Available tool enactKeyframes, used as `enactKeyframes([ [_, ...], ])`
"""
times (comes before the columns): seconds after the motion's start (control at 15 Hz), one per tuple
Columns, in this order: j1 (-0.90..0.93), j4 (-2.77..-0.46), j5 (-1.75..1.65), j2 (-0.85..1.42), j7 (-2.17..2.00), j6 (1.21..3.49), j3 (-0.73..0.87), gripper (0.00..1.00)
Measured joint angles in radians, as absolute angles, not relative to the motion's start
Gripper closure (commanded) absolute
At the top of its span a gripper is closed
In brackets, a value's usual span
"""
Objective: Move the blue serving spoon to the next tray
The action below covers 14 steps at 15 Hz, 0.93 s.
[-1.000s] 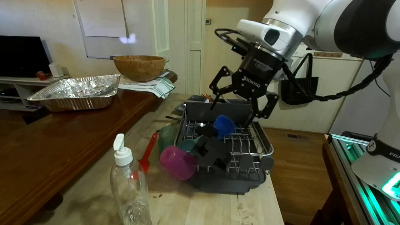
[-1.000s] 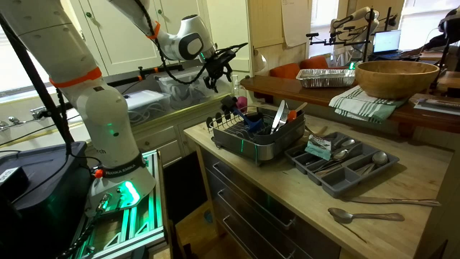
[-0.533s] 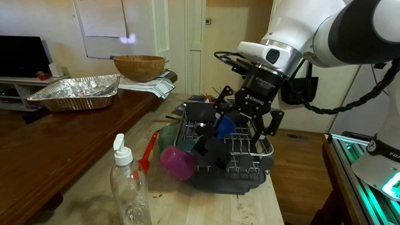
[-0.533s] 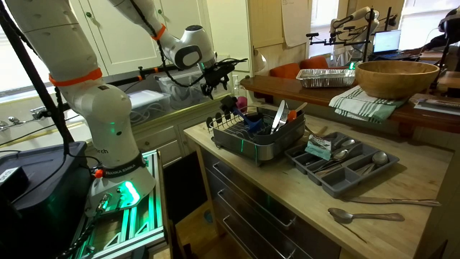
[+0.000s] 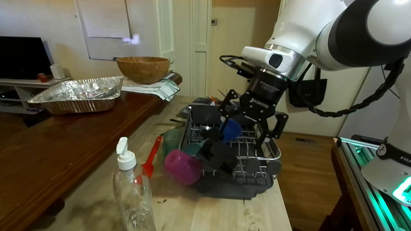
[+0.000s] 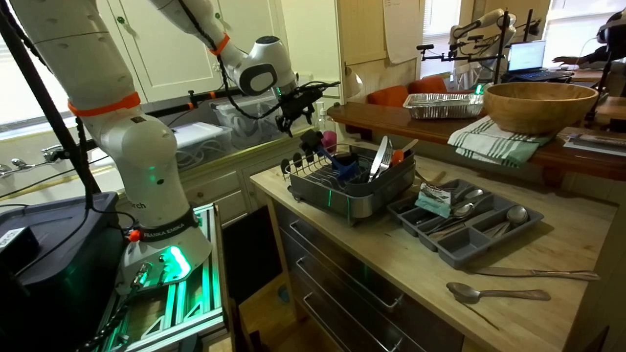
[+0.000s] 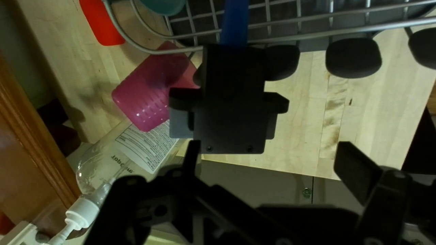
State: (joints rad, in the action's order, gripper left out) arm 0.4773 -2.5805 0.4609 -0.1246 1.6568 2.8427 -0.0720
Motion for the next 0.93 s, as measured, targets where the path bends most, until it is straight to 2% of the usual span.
enactKeyframes([
  [0.47, 0.460, -2.543, 0.512, -0.106, 1.652, 2.834, -0.077, 0.00],
  [0.93, 0.412, -2.476, 0.560, -0.049, 1.717, 2.674, -0.119, 0.00],
])
